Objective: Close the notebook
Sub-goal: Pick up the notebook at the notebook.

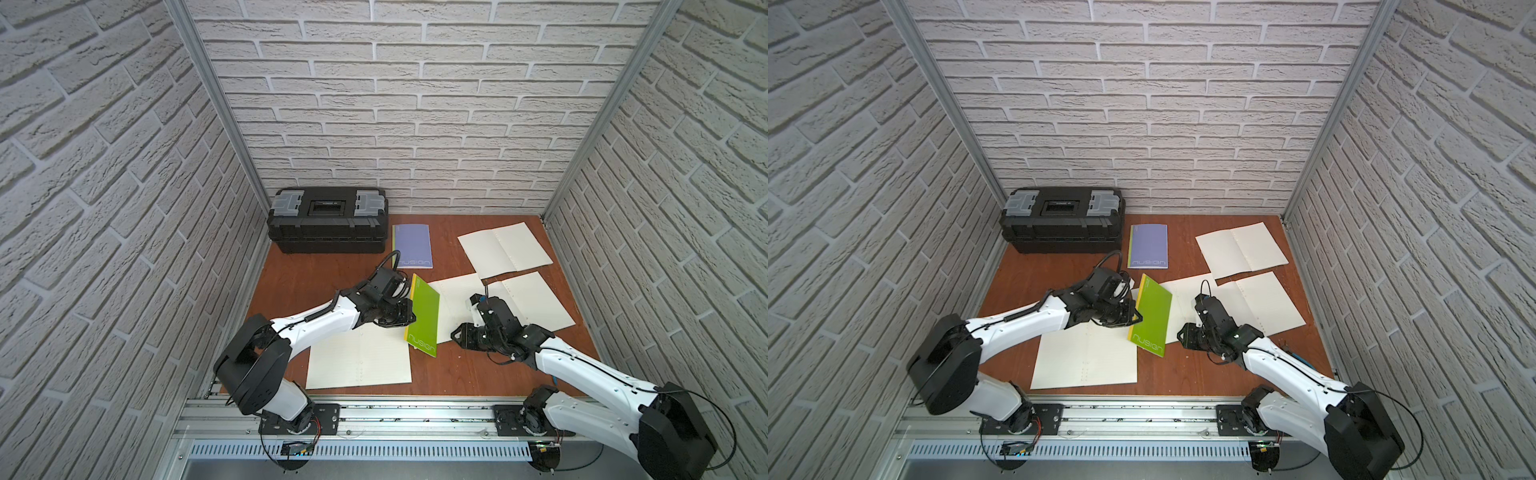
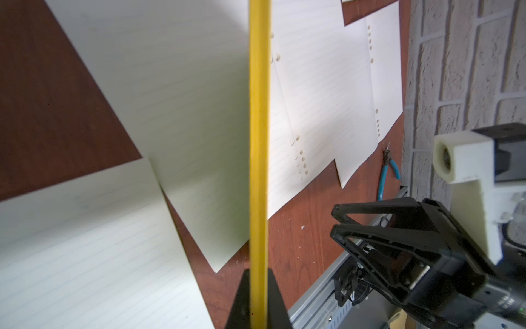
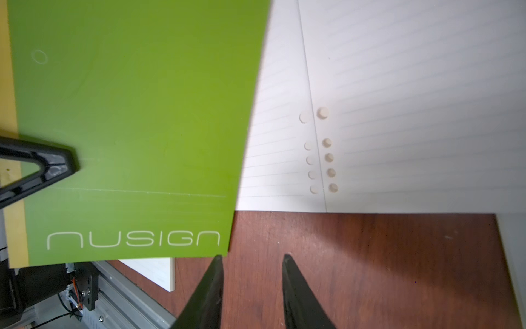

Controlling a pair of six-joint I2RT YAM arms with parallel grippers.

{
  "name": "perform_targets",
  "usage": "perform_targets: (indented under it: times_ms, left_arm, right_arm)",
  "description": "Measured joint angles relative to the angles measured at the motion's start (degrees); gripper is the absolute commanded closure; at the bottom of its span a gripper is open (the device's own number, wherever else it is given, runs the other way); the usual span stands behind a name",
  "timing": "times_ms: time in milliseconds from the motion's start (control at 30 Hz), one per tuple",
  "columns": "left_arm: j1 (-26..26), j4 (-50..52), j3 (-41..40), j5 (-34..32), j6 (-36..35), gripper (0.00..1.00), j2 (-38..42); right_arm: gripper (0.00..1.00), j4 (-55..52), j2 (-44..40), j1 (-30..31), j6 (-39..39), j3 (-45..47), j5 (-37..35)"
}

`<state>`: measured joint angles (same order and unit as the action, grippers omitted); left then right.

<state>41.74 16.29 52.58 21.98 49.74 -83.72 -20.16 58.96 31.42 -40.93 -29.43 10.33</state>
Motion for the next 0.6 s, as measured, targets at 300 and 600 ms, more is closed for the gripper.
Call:
perform_targets:
  times_ms: [300, 600]
  left_arm:
    - [-13.2, 8.5, 0.0, 2.0, -4.7, 1.00, 9.7]
    - [-27.1, 15.1, 0.0, 7.7, -10.2, 1.00, 10.6]
  right_arm:
    - [0.64, -1.6, 1.2, 0.0, 1.1, -1.6, -1.0]
    - [0.65, -1.4, 7.9, 0.0, 1.8, -4.8, -0.7]
